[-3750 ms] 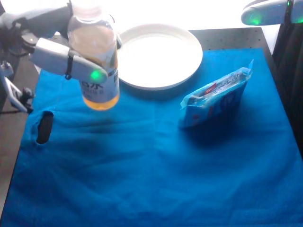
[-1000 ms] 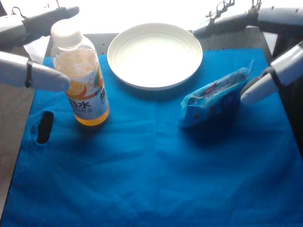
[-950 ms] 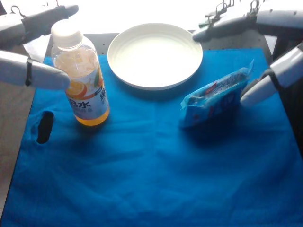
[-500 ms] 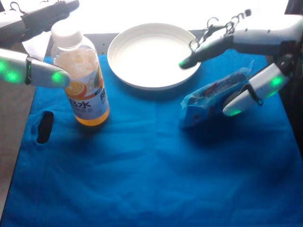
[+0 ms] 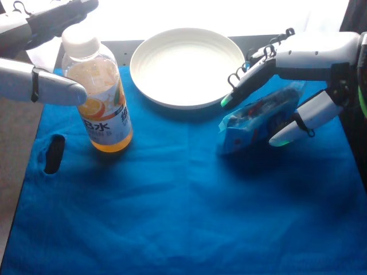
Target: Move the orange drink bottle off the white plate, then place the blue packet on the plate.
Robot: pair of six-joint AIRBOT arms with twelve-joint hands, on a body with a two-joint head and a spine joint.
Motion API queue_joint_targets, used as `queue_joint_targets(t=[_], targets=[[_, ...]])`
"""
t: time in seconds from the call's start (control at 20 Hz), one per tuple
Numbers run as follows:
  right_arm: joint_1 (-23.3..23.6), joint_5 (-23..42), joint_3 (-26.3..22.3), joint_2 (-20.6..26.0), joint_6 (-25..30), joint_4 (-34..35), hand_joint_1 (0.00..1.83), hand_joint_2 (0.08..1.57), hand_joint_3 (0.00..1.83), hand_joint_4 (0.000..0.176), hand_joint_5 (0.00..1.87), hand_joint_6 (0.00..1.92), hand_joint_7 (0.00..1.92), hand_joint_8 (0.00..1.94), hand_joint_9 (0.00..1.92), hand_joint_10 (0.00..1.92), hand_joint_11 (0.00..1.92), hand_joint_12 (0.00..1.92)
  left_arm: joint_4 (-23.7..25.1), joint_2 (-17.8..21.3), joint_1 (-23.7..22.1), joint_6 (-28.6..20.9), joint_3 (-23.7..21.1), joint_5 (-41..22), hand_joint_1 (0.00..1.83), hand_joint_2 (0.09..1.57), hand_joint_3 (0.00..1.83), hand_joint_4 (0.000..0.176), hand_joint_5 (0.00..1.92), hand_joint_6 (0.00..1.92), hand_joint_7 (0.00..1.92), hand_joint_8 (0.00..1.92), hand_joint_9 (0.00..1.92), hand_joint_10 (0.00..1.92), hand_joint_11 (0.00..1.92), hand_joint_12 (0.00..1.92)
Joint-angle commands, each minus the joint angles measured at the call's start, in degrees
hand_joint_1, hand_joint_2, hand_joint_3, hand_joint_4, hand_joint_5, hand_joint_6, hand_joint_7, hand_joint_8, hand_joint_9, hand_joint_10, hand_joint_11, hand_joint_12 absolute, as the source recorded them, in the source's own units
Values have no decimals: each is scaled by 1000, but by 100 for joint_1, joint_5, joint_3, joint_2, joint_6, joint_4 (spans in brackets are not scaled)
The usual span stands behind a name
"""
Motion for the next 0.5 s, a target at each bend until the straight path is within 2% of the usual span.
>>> queue_joint_targets(t=[0.0,0.05,0.1,0.15,0.2,0.25,0.3,0.35,0.4,0.45], targets=[[63,307,20,-10,18,310,1127,945,0,50,850,30,932,47,770,422,442,1372,-295,10,-32,-19,12,-553,670,710,4,176,0,0,0,0,0,0,0,0],[61,278,34,-17,18,310,1088,1053,5,67,992,722,1032,71,725,724,478,1460,-296,12,-32,-20,21,-555,678,700,0,176,0,0,0,0,0,0,0,0],[59,264,52,-29,18,310,1185,1105,3,31,938,948,1015,812,691,967,526,1537,-296,12,-32,-20,25,-552,668,699,0,176,0,0,0,0,0,0,0,0],[57,239,92,-62,18,310,1209,1106,0,41,985,952,1002,946,684,1017,522,1531,-296,10,-31,-19,31,-535,680,713,5,176,0,0,0,0,0,0,0,0],[57,220,126,-86,18,311,1222,1097,0,28,1034,855,1005,1009,696,1125,528,1630,-296,8,-30,-18,37,-524,662,718,7,176,0,0,0,0,0,0,0,0],[57,193,154,-103,18,314,1242,1079,0,0,1130,658,1010,1048,693,1217,524,1725,-296,6,-30,-18,40,-519,661,725,9,176,0,0,0,0,0,0,0,0],[58,184,181,-105,18,353,1272,1074,0,0,1176,471,1022,1136,661,1361,483,1839,-295,5,-30,-18,41,-519,657,729,10,176,0,0,0,0,0,0,0,0],[58,185,205,-105,18,415,1280,1073,0,0,1187,412,1031,1150,643,1420,454,1870,-295,5,-30,-17,39,-520,656,735,12,176,0,0,0,0,0,0,0,0],[59,186,223,-103,18,461,1280,1066,0,0,1192,419,1048,1117,657,1393,442,1812,-294,5,-27,-16,38,-514,633,728,7,176,0,0,0,0,0,0,0,0],[59,187,225,-103,18,464,1251,1066,4,0,1128,623,1067,984,701,1182,435,1626,-293,5,-22,-16,37,-509,652,721,3,176,0,0,0,0,0,0,0,0]])
